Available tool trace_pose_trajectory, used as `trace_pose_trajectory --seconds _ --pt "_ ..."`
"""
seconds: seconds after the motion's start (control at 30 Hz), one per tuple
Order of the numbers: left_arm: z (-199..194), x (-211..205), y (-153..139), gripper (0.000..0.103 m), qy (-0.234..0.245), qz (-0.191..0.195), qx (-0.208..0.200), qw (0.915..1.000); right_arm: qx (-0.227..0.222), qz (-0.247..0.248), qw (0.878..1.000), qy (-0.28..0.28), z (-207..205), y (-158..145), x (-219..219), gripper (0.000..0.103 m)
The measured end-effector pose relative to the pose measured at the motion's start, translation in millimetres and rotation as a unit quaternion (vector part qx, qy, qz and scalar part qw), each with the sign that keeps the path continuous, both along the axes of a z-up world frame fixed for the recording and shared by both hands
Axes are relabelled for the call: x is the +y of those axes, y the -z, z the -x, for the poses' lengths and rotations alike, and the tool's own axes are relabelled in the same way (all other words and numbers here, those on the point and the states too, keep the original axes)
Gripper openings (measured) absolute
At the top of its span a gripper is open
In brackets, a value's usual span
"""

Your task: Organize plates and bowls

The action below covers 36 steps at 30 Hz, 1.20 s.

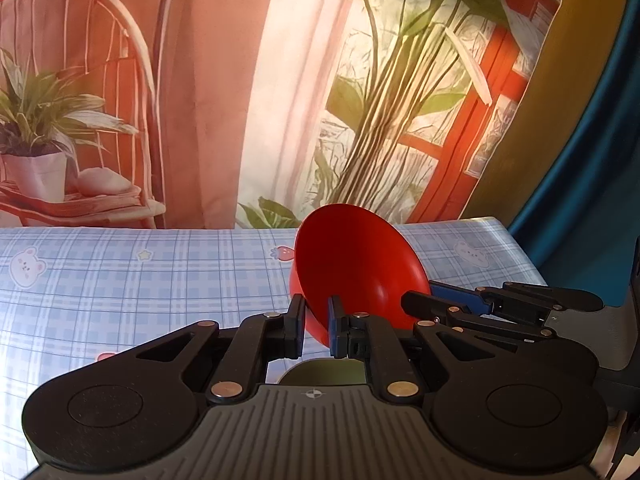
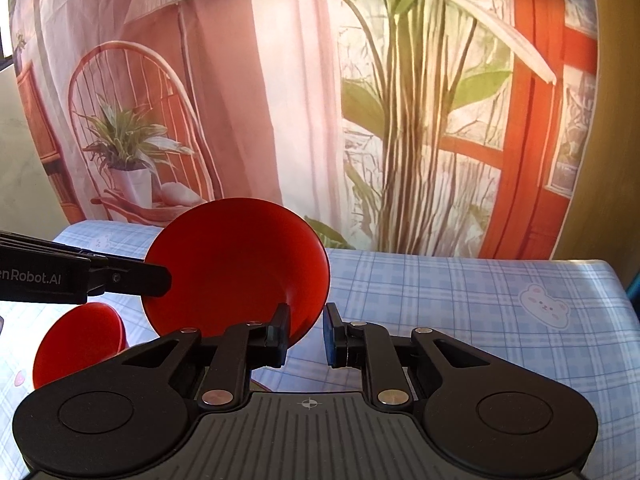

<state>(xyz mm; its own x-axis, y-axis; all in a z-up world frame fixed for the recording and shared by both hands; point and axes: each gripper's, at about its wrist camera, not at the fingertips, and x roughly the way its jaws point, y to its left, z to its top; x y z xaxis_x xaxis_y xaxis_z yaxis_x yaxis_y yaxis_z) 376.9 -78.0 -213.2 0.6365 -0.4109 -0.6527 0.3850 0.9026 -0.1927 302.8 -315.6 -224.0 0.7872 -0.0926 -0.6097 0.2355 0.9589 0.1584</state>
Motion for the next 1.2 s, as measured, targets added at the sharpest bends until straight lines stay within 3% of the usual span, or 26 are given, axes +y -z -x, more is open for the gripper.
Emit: trace_pose_trajectory --seconds 0.43,0.77,1.2 --pt "39 73 -18 0.013 -0.04 0.015 -0.005 0.9991 -0.01 0.021 0.999 -0.047 -2 -39 74 0.016" --pt "53 115 4 0.013 -0.071 0.032 0.023 0.9967 0.012 0.031 0.996 -0.084 -11 -31 125 0.016" --pt "60 128 25 0.014 -0.081 0.045 0.039 0.9949 0.04 0.043 0.993 -0.098 -14 -18 146 0.016"
